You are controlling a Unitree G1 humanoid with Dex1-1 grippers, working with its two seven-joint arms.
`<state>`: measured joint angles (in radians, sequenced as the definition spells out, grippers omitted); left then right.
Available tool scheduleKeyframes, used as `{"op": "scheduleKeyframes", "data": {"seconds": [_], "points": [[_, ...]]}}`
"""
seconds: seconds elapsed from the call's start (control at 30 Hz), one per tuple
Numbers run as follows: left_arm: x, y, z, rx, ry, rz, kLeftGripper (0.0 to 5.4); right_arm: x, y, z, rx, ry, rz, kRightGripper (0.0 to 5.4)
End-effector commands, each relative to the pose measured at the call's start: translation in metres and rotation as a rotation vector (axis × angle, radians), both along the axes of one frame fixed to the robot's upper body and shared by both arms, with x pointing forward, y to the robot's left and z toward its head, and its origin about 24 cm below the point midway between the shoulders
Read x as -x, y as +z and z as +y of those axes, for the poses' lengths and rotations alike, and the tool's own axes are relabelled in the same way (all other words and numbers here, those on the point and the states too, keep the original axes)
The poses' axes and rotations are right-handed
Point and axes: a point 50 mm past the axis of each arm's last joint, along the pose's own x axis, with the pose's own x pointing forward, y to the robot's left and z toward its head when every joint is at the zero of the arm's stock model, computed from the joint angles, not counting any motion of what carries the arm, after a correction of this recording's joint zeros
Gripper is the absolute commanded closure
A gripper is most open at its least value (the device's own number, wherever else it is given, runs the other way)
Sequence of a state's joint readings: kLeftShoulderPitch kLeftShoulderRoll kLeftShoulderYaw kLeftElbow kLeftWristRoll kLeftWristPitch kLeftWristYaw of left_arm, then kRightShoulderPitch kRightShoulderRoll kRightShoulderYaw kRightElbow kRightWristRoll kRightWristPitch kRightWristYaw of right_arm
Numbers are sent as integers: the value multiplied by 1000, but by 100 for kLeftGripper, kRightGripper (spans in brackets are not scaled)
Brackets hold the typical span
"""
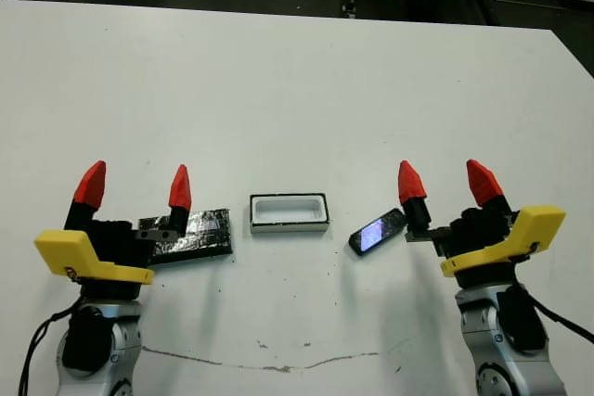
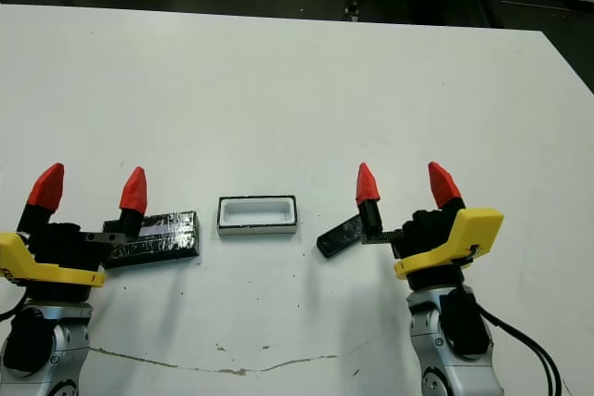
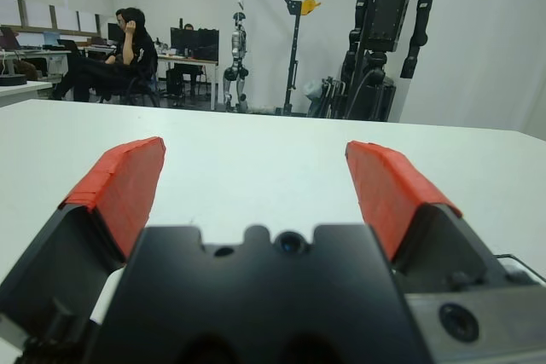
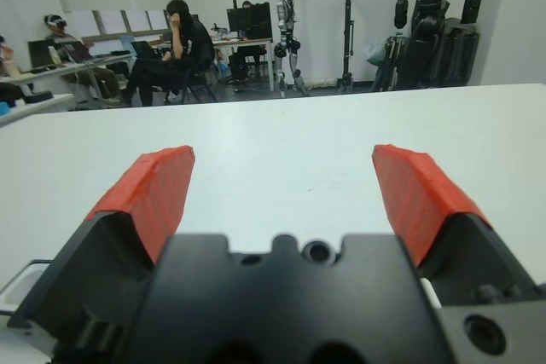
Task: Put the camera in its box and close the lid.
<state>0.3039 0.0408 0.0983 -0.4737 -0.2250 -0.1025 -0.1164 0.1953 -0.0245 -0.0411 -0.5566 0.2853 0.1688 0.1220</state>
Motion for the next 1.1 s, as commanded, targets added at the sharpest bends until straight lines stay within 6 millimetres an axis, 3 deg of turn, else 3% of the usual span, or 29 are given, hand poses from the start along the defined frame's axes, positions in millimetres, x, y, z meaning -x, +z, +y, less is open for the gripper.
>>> {"op": "scheduleKeyframes", "data": {"seconds": [0.03,0.23,0.33,0.5,0.63,0.77,0.97,1.1], "points": [[0,-1,1,-14,-6,11,1,-1,1,-4,19,-16,10,0],[0,-3,-4,-29,-11,13,1,-1,-1,-5,35,19,27,0],[0,-3,-6,-11,-24,12,1,-5,2,-12,129,78,24,0],[1,-2,-6,10,-29,11,1,-36,47,-39,388,279,-61,0],[1,-3,-7,18,-27,20,1,-64,83,-47,610,485,-73,0],[0,-4,-9,21,-28,22,1,-83,105,-39,913,654,-99,0],[1,-4,-11,40,-38,23,1,-94,117,-23,1112,916,74,0],[2,-5,-10,25,-34,23,1,-96,111,-10,1195,1128,155,0]]}}
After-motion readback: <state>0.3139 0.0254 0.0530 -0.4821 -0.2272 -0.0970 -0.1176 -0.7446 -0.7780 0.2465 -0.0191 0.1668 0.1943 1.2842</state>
